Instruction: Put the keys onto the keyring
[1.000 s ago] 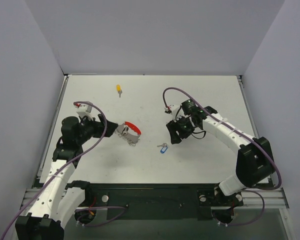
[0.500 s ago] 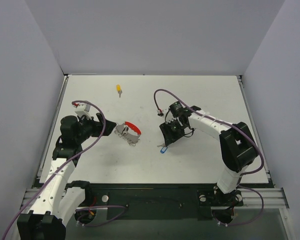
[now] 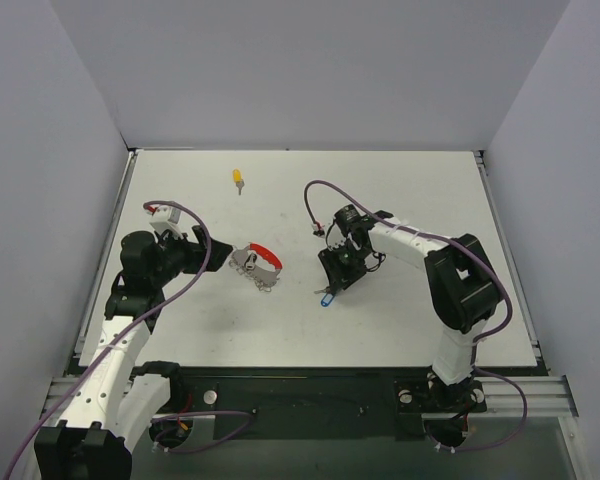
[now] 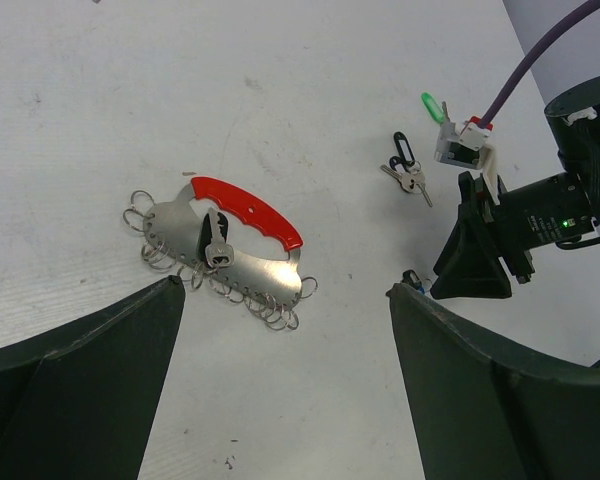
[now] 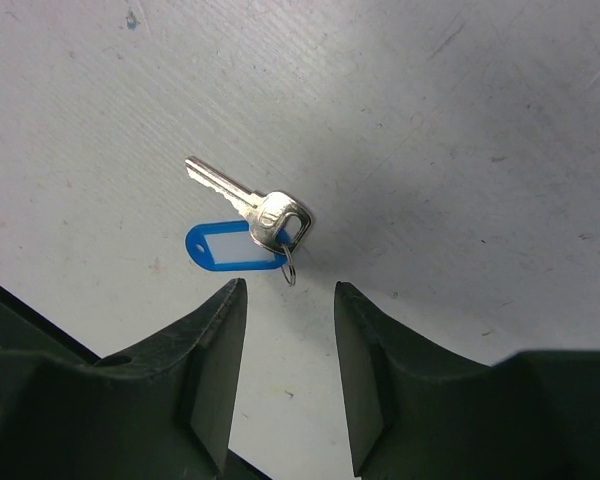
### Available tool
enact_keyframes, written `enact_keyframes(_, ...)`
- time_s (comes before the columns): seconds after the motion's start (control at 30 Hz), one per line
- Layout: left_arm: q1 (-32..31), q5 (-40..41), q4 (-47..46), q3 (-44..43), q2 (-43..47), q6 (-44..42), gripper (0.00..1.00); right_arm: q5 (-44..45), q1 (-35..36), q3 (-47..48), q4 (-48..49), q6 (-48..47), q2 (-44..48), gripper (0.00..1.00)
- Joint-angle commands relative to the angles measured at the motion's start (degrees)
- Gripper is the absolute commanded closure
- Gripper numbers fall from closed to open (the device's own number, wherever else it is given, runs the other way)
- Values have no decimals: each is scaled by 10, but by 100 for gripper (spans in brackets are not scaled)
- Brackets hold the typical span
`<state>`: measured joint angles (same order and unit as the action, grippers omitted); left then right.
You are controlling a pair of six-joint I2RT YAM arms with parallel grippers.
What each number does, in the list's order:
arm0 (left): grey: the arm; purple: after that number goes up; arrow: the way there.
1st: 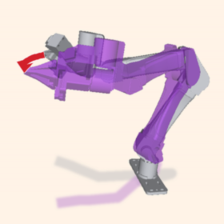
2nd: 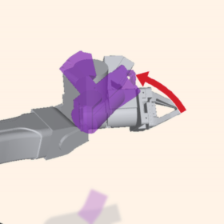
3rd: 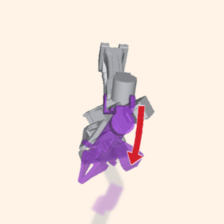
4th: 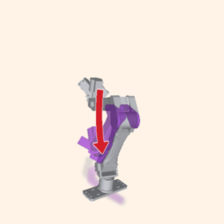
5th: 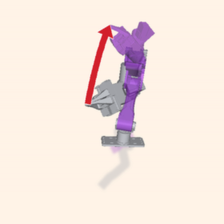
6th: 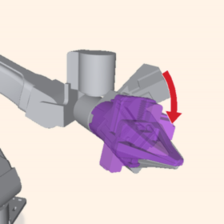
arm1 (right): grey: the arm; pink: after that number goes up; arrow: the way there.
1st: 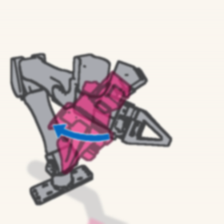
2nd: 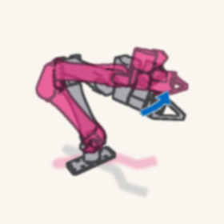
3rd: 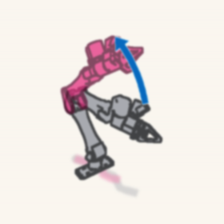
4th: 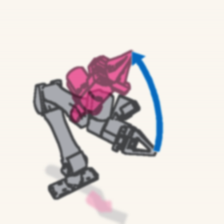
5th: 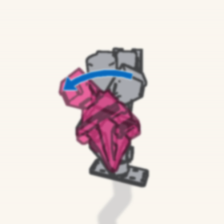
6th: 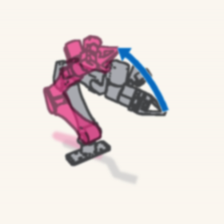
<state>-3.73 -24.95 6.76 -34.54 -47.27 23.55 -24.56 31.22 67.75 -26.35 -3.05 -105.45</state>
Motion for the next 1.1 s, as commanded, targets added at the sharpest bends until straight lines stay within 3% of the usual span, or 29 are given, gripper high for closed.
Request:
enact_keyframes(0.0,3,-12,-27,-12,3,3,6,-15,4,22,-31,-3,-5,64)
enact_keyframes(1.07,3,-13,-27,-12,1,4,6,-40,1,42,-47,0,-36,71)
